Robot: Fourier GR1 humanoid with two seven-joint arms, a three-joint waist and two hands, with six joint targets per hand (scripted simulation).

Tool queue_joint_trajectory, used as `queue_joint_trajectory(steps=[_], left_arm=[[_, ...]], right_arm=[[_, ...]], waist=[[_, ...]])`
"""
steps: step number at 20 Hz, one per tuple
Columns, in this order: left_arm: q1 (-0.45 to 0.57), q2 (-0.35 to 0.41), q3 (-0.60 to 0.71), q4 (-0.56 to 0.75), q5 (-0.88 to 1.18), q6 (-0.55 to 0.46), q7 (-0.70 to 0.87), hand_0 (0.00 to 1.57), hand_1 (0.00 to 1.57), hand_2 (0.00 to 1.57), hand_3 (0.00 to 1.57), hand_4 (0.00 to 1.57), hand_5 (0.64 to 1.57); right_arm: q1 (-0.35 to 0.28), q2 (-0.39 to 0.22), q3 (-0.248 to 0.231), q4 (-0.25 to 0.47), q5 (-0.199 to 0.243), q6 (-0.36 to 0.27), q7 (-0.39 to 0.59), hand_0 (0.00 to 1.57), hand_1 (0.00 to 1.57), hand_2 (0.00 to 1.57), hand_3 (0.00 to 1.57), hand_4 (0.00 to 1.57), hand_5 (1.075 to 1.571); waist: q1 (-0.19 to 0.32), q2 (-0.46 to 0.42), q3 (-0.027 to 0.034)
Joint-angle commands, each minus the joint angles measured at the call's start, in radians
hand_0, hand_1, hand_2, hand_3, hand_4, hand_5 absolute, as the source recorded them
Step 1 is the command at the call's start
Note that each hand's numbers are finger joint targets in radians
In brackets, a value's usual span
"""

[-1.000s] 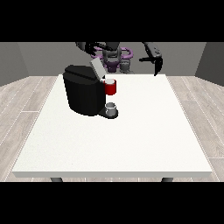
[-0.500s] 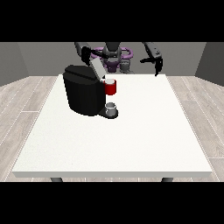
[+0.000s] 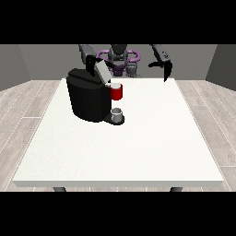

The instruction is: Insert the coffee pod into the coffee machine and close the lid

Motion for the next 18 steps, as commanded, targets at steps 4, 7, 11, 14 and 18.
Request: queue_joint_trajectory(steps=[4,7,11,14,18], left_arm=[[-0.036,0.014,-0.013,-0.031,0.032,-0.034,0.058,0.0,0.0,0.0,0.0,0.35,1.571],[-0.022,-0.023,-0.035,-0.025,-0.012,0.031,0.042,0.0,0.0,0.0,0.0,0.38,1.571],[-0.072,0.038,0.038,0.079,0.026,0.008,-0.033,0.0,0.0,0.0,0.0,0.35,1.571],[-0.072,0.042,0.025,0.079,0.032,-0.014,-0.012,0.0,0.0,0.0,0.0,0.35,1.571],[-0.08,0.067,0.041,0.091,0.056,-0.045,0.007,0.0,0.0,0.0,0.0,0.36,1.571]], right_arm=[[-0.068,-0.03,-0.032,0.1,-0.006,0.008,-0.032,0.0,0.0,0.0,0.0,0.24,1.571],[-0.072,0.019,-0.002,0.095,0.022,-0.043,-0.02,0.0,0.0,0.0,0.0,0.38,1.571],[-0.094,0.043,0.054,0.061,0.041,-0.017,-0.009,0.0,0.0,0.0,0.0,0.39,1.571],[-0.135,0.023,0.062,0.084,0.056,-0.003,0.024,0.0,0.0,0.0,0.0,0.45,1.571],[-0.145,0.061,0.093,0.076,0.095,-0.065,0.035,0.0,0.0,0.0,0.0,0.42,1.571]], waist=[[0.017,0.044,0.0046],[0.042,0.054,0.0046],[-0.004,0.069,0.0041],[0.012,0.053,0.0042],[0.044,0.051,0.0041]])
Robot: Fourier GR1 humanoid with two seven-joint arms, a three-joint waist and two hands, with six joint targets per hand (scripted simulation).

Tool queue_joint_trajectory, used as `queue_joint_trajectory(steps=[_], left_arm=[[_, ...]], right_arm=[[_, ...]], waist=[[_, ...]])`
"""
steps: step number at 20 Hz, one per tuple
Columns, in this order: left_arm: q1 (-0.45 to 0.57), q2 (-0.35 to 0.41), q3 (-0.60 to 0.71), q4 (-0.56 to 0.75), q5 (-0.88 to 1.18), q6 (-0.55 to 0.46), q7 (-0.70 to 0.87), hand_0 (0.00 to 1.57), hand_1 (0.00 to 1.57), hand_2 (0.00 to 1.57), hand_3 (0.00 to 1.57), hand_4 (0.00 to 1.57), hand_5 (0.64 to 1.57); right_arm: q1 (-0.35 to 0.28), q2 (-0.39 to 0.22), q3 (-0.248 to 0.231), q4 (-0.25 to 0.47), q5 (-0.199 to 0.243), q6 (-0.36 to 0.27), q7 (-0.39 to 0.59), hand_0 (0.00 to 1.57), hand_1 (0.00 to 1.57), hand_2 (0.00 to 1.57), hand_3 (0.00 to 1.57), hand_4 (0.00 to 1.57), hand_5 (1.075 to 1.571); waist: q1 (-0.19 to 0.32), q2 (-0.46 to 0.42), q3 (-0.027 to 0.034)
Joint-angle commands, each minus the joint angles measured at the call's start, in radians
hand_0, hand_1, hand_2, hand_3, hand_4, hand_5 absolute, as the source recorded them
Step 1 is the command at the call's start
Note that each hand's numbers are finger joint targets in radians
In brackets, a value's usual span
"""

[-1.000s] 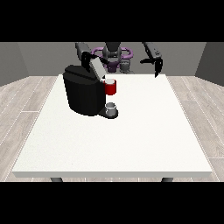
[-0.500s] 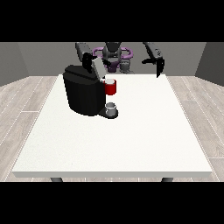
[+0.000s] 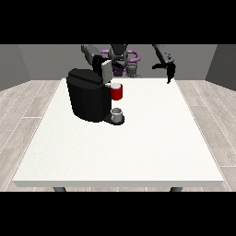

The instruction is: Insert the coffee pod into the coffee machine and close the lid

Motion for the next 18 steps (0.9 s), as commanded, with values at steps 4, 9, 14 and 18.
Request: queue_joint_trajectory(steps=[4,9,14,18], left_arm=[[-0.091,0.007,0.013,0.048,0.013,0.001,0.006,0.0,0.0,0.0,0.0,0.36,1.571],[-0.056,0.007,0.001,0.088,0.002,-0.018,-0.047,0.0,0.0,0.0,0.0,0.35,1.571],[-0.073,0.051,0.011,0.097,0.008,-0.045,-0.062,0.0,0.0,0.0,0.0,0.35,1.571],[-0.077,0.035,0.029,0.207,-0.01,0.002,-0.118,0.0,0.0,0.0,0.0,0.32,1.571]], right_arm=[[-0.117,0.032,0.108,0.008,0.114,-0.052,0.084,0.0,0.0,0.0,0.0,0.37,1.571],[-0.17,0.032,0.144,0.031,0.161,-0.044,0.094,0.0,0.0,0.0,0.0,0.42,1.571],[-0.255,0.037,0.087,0.063,0.129,-0.037,0.039,0.0,0.0,0.0,0.0,0.35,1.571],[-0.187,0.058,0.241,0.01,0.09,-0.019,0.053,0.0,0.0,0.0,0.0,0.38,1.571]], waist=[[0.041,0.043,-0.0066],[0.055,0.043,-0.0062],[0.067,0.073,-0.0057],[0.012,0.029,-0.0062]])
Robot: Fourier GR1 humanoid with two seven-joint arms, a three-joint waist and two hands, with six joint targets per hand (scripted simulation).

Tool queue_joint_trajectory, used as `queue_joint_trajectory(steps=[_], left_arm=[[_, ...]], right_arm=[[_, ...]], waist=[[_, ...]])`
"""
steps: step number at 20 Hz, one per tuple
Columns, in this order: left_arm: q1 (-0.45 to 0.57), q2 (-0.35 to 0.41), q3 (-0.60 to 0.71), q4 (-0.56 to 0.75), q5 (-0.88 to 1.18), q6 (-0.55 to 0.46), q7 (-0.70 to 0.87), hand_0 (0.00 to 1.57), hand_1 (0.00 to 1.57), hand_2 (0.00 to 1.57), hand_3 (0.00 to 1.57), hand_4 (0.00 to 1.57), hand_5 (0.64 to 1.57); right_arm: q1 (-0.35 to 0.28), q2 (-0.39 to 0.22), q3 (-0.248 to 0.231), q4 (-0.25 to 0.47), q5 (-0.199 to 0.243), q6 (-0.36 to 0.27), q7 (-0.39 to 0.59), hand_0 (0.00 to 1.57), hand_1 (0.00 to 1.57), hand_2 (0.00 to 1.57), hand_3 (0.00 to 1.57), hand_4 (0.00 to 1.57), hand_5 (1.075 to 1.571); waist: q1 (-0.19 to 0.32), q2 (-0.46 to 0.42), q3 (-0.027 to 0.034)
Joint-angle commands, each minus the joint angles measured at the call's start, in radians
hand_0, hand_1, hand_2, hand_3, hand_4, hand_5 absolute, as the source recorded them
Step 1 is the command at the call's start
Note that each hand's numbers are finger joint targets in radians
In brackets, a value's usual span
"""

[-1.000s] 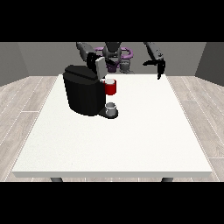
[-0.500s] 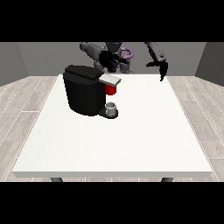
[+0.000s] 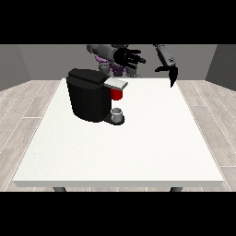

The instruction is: Insert the coffee pod into the coffee machine and close the lid

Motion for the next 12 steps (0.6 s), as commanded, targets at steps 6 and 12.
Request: queue_joint_trajectory(steps=[6,12], left_arm=[[0.018,-0.047,-0.034,0.063,-0.024,0.021,-0.052,0.0,0.0,0.0,0.0,0.37,1.571],[0.031,-0.007,-0.038,0.062,-0.019,-0.033,-0.059,0.0,0.0,0.0,0.0,0.17,1.571]], right_arm=[[0.119,0.009,0.201,-0.016,-0.09,0.012,-0.036,0.0,0.0,0.0,0.0,0.49,1.571],[0.26,0.009,0.331,-0.081,-0.203,0.088,-0.192,0.0,0.0,0.0,0.0,0.46,1.571]], waist=[[-0.001,-0.066,-0.0003],[0.015,-0.053,0.0002]])
